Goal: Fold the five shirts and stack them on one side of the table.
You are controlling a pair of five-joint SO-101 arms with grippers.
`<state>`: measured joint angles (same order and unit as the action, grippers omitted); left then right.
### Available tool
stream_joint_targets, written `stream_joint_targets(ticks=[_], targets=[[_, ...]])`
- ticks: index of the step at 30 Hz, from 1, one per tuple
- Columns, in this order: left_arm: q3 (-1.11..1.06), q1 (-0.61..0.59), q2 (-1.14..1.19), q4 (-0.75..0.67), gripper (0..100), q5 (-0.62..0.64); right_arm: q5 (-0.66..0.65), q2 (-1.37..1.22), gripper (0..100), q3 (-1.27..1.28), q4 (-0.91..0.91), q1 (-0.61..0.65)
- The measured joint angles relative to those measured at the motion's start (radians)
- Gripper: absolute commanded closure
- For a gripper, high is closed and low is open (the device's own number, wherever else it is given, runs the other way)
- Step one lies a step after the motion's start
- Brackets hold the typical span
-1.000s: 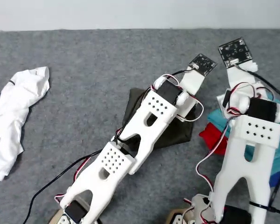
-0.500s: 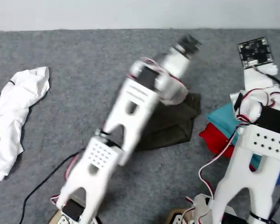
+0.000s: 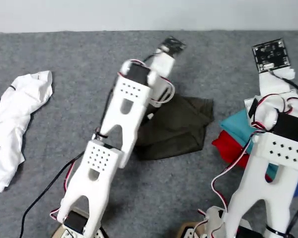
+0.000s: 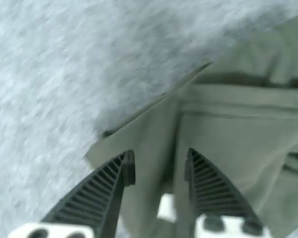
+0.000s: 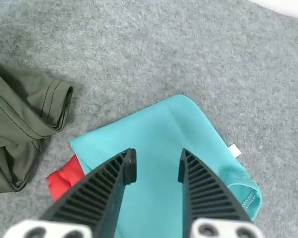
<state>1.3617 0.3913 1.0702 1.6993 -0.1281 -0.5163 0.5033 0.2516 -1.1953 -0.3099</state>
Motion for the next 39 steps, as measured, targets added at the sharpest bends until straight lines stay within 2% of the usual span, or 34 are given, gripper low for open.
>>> stream_joint_targets(ticks=[12,15,22,32,36,39], targets=[[-0.002,-0.006,0.143,-0.038,83,-0.003,0.0,0.0,84.7,0.0,0.0,0.028],[0.025,0.011,0.144,0.006,83,-0.003,0.0,0.0,84.7,0.0,0.0,0.028],[0.12,0.17,0.14,0.038,83,-0.008,0.0,0.0,84.7,0.0,0.0,0.028],[-0.233,0.367,-0.055,0.038,83,0.043,0.0,0.0,84.7,0.0,0.0,0.025],[-0.269,0.345,-0.181,0.038,83,0.043,0.0,0.0,84.7,0.0,0.009,-0.018],[-0.269,0.241,-0.269,0.038,83,0.041,0.005,0.0,84.6,0.009,0.026,-0.029]])
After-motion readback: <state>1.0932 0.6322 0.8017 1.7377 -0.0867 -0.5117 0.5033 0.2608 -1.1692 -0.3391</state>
